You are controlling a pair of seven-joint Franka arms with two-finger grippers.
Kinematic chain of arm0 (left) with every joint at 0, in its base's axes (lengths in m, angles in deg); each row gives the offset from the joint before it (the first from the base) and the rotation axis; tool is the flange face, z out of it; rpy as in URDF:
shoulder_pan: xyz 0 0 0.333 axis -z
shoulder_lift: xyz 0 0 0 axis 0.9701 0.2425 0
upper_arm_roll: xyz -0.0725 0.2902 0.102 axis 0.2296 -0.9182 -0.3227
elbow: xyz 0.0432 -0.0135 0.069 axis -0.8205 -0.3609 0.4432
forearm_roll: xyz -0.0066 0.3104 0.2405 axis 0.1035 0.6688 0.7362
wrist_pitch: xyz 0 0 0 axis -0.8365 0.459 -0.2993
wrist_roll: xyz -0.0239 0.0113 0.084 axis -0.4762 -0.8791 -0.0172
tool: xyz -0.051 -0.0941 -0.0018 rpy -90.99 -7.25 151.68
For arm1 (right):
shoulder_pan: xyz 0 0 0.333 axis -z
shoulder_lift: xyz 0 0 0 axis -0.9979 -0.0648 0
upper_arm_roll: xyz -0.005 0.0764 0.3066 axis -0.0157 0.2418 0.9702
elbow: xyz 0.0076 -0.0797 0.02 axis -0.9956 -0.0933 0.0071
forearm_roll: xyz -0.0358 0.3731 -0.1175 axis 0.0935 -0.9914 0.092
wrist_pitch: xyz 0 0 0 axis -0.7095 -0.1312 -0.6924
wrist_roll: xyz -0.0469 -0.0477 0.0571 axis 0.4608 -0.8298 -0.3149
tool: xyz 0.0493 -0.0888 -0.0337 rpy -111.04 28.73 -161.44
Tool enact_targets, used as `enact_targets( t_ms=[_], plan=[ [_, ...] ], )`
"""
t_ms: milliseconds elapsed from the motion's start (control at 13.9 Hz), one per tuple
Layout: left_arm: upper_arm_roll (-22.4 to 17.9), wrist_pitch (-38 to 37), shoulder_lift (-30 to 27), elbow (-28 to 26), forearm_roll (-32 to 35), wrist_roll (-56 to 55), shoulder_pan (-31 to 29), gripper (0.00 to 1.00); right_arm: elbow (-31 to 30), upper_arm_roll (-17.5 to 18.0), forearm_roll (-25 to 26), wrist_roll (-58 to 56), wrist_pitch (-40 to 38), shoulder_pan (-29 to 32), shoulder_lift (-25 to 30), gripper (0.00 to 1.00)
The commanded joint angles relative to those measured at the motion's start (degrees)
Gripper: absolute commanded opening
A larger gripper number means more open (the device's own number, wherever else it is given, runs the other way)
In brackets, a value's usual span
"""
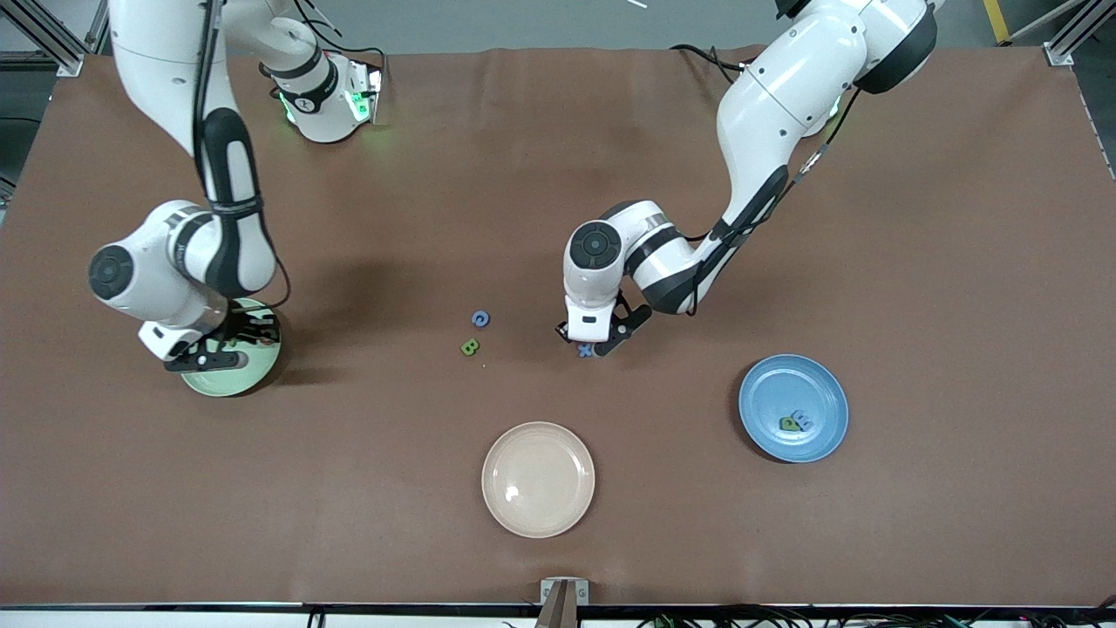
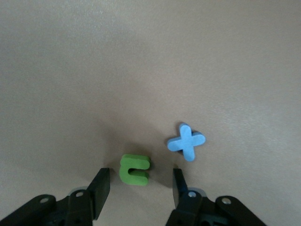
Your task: Sort upper and lower case letters into plates
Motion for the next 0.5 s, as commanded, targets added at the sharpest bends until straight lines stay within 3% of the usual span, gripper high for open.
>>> enact_targets(
  t_ms=[0,216,431],
  plan=[
    [-0.3,0.3,-0.2,-0.6,0.3,-0.4,0.2,0.60,0.6,0.8,-1.4,-7.3,-0.4,5.2,-0.9,0.28],
    [-0.4,0.2,-0.2,-0.5,0.3,0.0,-0.3,0.43,0.2,0.9,-1.5,-7.5,-0.2,5.9,-1.5,0.29],
    [-0.5,0.0,-0.5,-0.4,0.3,0.2,-0.7,0.11,-0.3,1.0,-2.0,-6.8,-0.1,4.9,-1.9,0.29]
  ],
)
